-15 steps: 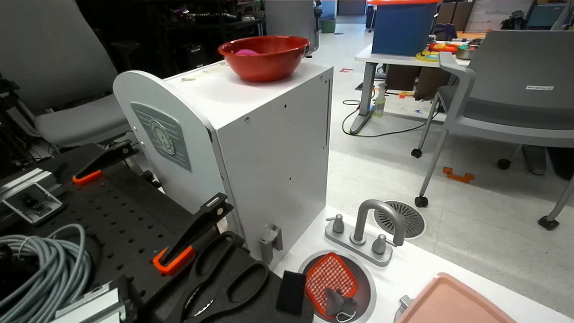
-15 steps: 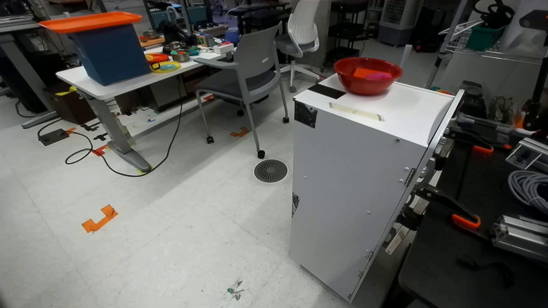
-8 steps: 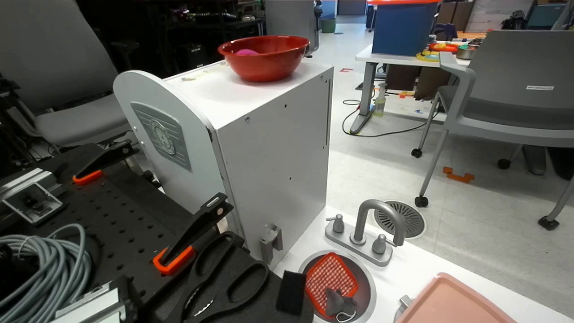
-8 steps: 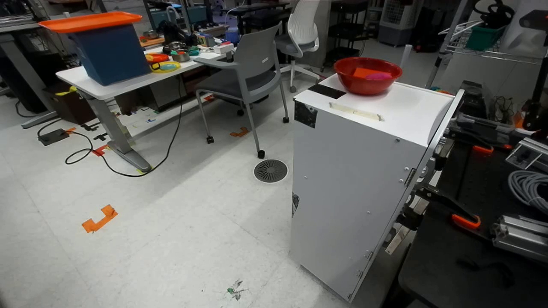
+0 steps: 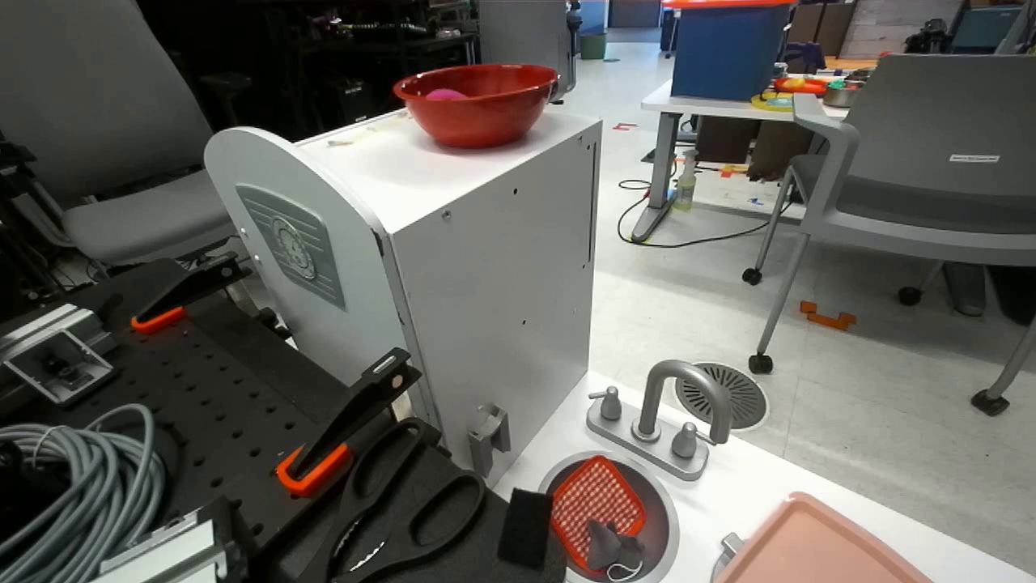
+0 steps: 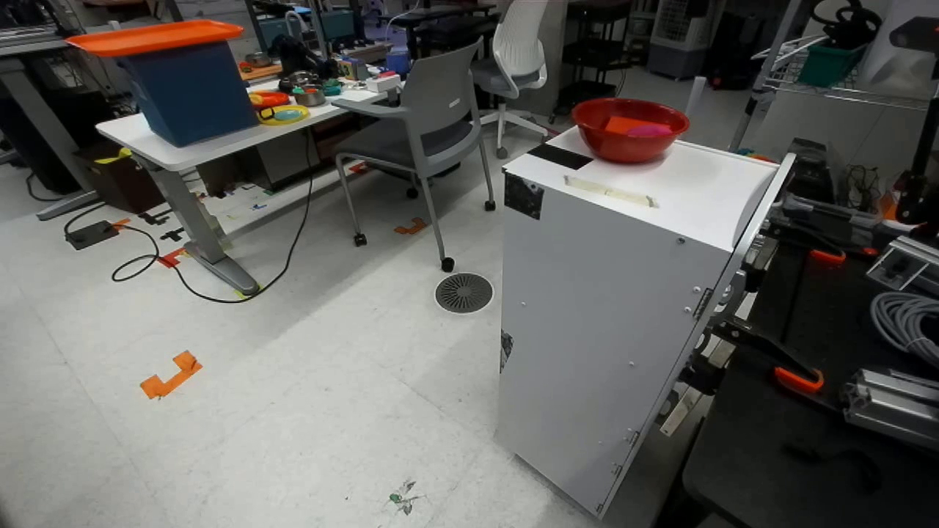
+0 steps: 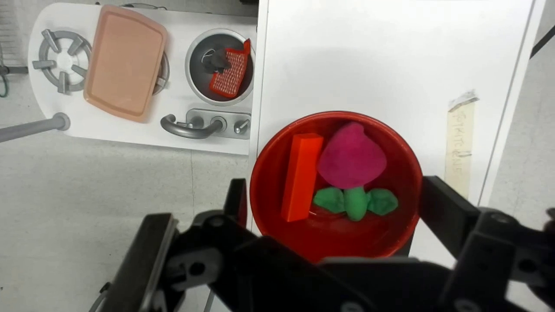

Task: Pick up the plush toy from the bowl and drop it in the sink

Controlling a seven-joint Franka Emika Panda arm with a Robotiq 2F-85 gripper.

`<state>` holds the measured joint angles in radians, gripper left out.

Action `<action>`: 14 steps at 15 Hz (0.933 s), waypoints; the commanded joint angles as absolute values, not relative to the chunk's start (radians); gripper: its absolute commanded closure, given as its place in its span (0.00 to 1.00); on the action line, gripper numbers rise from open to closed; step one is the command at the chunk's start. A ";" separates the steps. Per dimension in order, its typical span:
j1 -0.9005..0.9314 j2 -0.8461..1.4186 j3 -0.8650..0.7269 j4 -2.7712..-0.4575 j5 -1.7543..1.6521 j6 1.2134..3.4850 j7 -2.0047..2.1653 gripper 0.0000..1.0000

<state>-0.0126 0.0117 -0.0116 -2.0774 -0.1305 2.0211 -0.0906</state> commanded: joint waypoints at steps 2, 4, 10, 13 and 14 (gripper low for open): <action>-0.012 0.095 -0.009 -2.036 -0.089 1.983 -0.148 0.00; -0.013 0.142 -0.008 -2.018 -0.085 1.966 -0.156 0.00; -0.017 0.248 -0.008 -1.955 -0.083 1.908 -0.150 0.00; -0.018 0.275 -0.010 -1.927 -0.089 1.890 -0.141 0.00; -0.013 0.280 -0.012 -1.924 -0.106 1.900 -0.118 0.00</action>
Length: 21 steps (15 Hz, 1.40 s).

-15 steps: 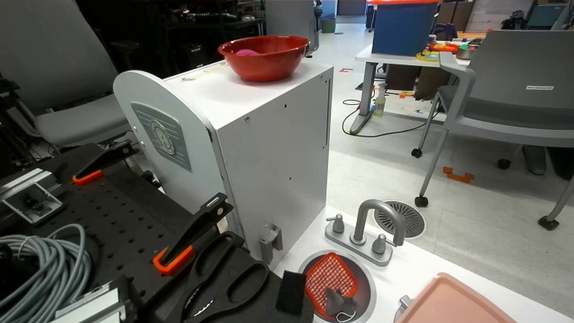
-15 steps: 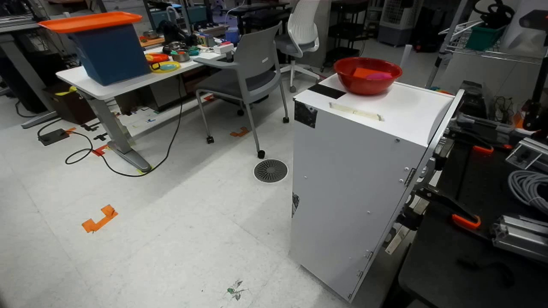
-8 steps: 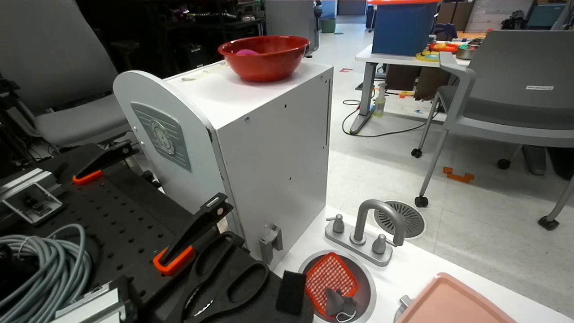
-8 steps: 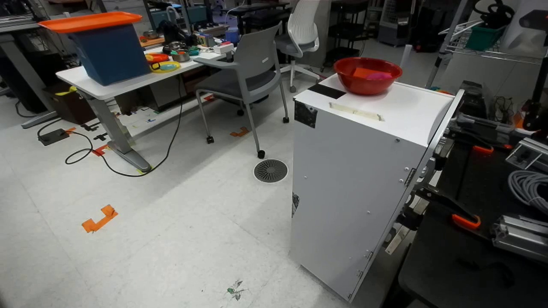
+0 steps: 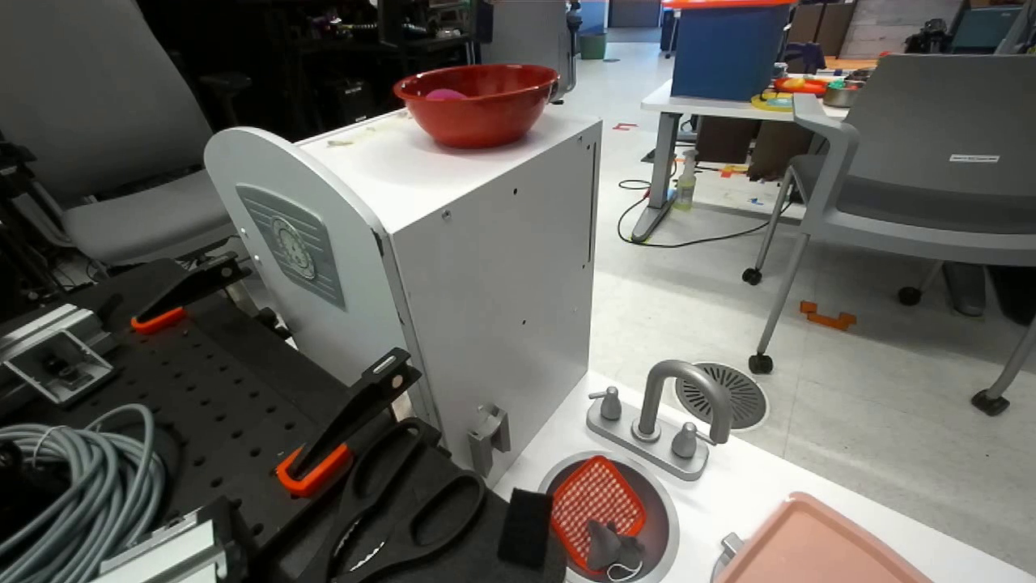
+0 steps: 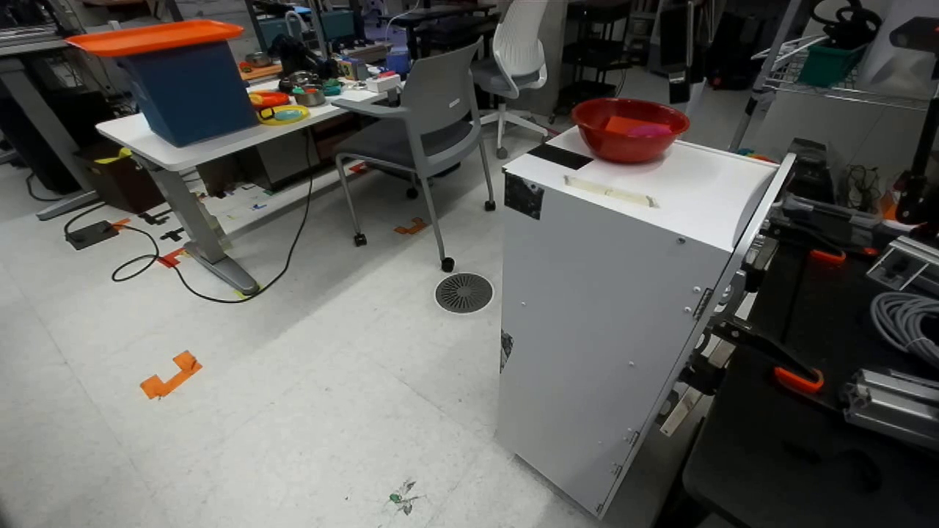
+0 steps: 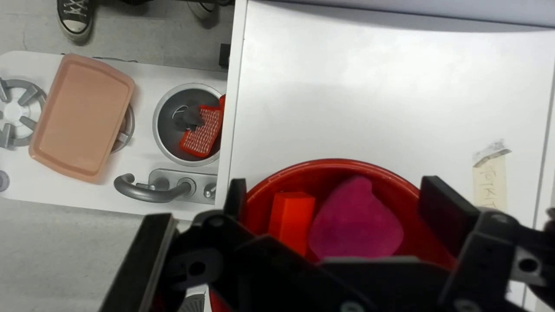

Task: Pick up the plush toy from the bowl and drop it in the sink

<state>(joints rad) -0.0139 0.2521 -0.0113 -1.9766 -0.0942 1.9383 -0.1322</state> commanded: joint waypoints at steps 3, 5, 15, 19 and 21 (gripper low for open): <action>0.003 0.282 -0.026 -1.929 -0.184 1.960 -0.039 0.00; 0.002 0.288 -0.025 -1.920 -0.203 1.946 -0.013 0.00; 0.013 0.291 -0.016 -1.937 -0.216 1.987 -0.016 0.00; 0.008 0.296 -0.014 -1.940 -0.194 2.000 -0.027 0.00; 0.007 0.297 -0.014 -1.943 -0.193 2.000 -0.027 0.00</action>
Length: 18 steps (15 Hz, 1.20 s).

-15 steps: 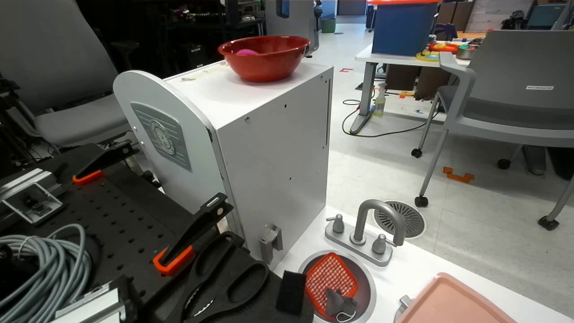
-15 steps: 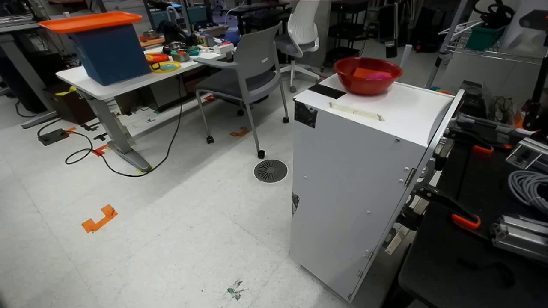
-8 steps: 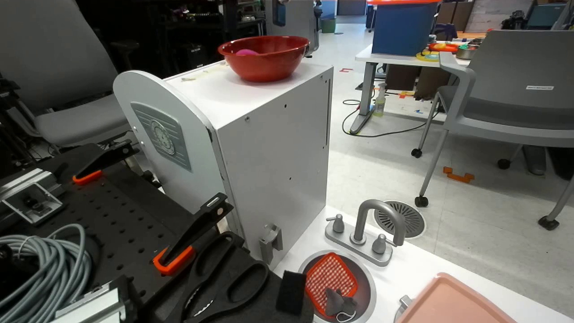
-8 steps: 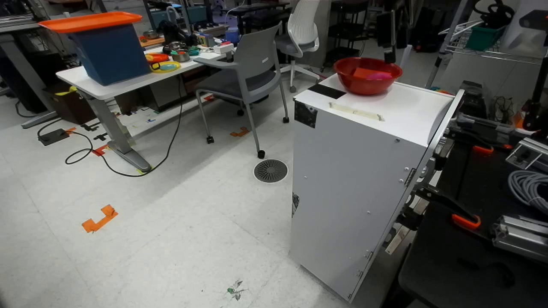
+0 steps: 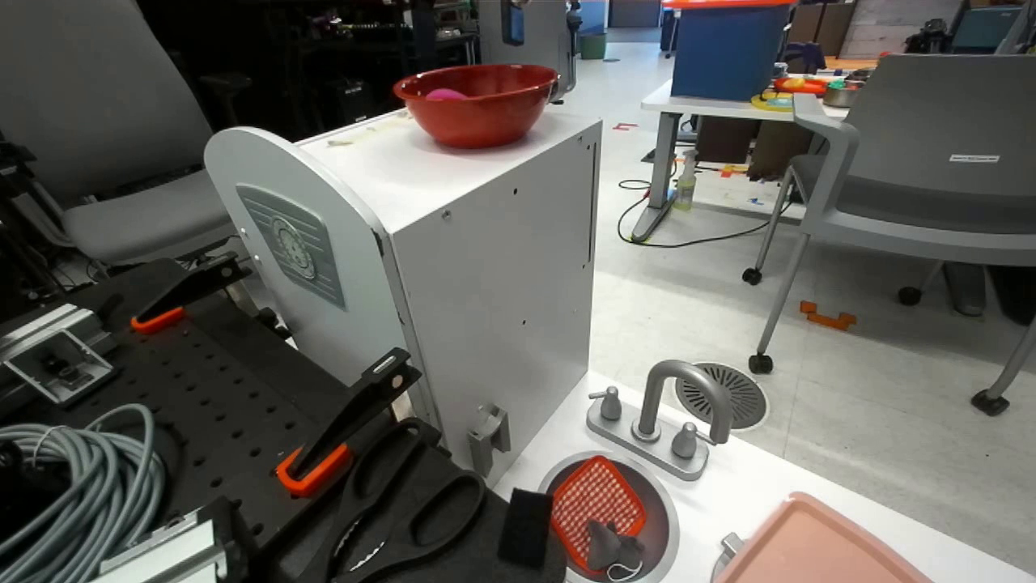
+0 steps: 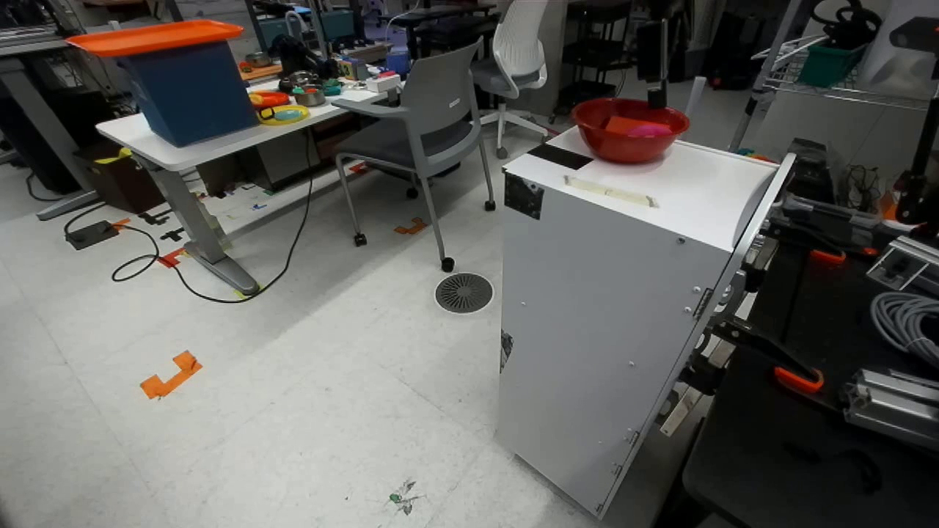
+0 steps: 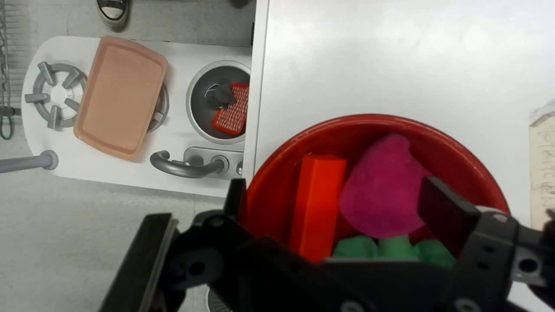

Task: Pick up the plush toy from the bowl and drop it in the sink

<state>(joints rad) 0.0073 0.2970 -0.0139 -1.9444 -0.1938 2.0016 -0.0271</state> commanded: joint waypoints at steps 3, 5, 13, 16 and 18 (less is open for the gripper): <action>0.009 0.305 -0.013 -1.938 -0.195 1.988 -0.028 0.00; 0.011 0.312 -0.014 -1.933 -0.197 1.983 -0.024 0.00; 0.008 0.345 -0.016 -1.904 -0.181 1.953 -0.008 0.00; 0.004 0.349 -0.012 -1.899 -0.180 1.971 -0.037 0.00; 0.001 0.354 -0.007 -1.892 -0.176 1.977 -0.061 0.00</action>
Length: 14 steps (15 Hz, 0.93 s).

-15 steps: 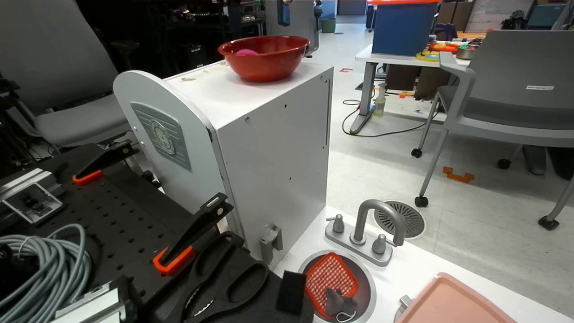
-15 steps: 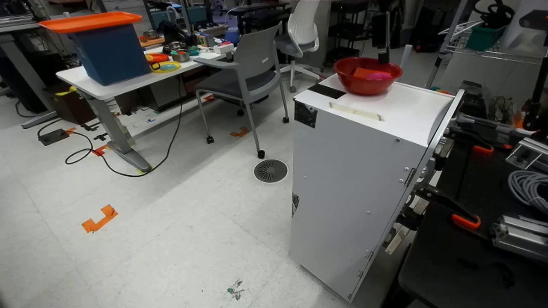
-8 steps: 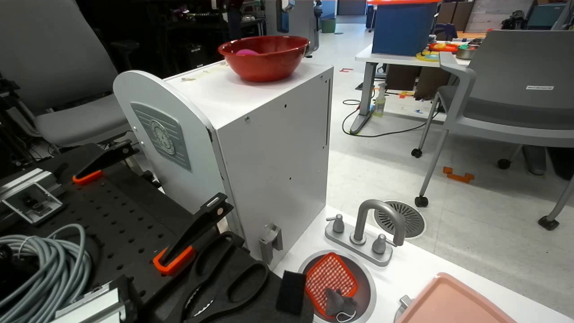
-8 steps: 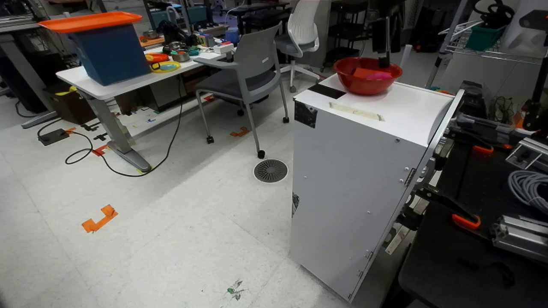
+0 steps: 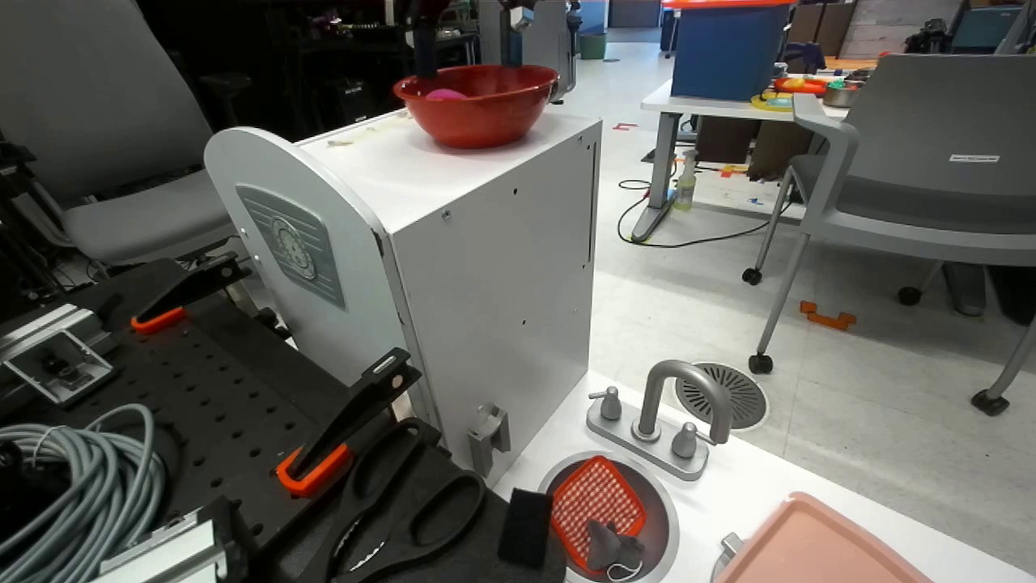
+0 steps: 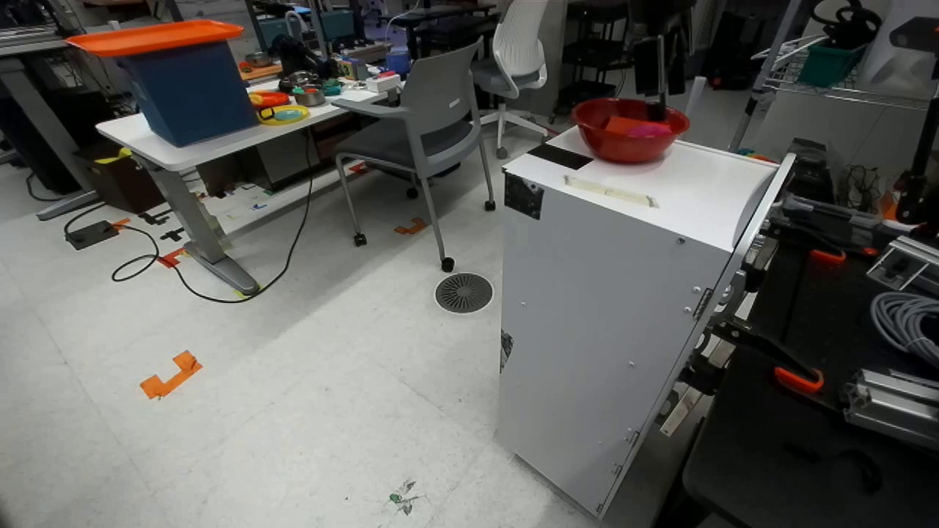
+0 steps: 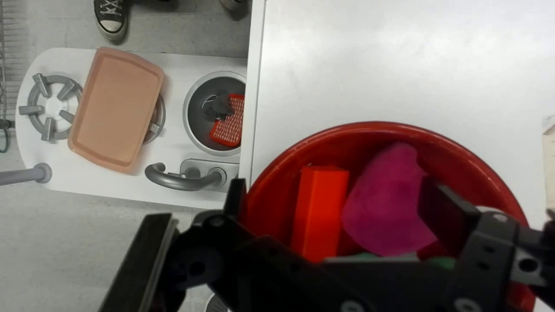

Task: Pick up the plush toy from the bowl and drop it in the sink

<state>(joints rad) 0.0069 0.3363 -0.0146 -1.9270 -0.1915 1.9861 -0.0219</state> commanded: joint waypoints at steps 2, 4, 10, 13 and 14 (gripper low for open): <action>-0.001 0.359 -0.002 -1.883 -0.167 1.979 -0.094 0.00; -0.001 0.362 0.002 -1.876 -0.165 1.980 -0.118 0.00; 0.020 0.382 -0.005 -1.849 -0.200 1.965 -0.072 0.00; 0.027 0.400 -0.013 -1.830 -0.201 1.946 0.001 0.00; 0.028 0.407 -0.015 -1.825 -0.200 1.939 0.025 0.00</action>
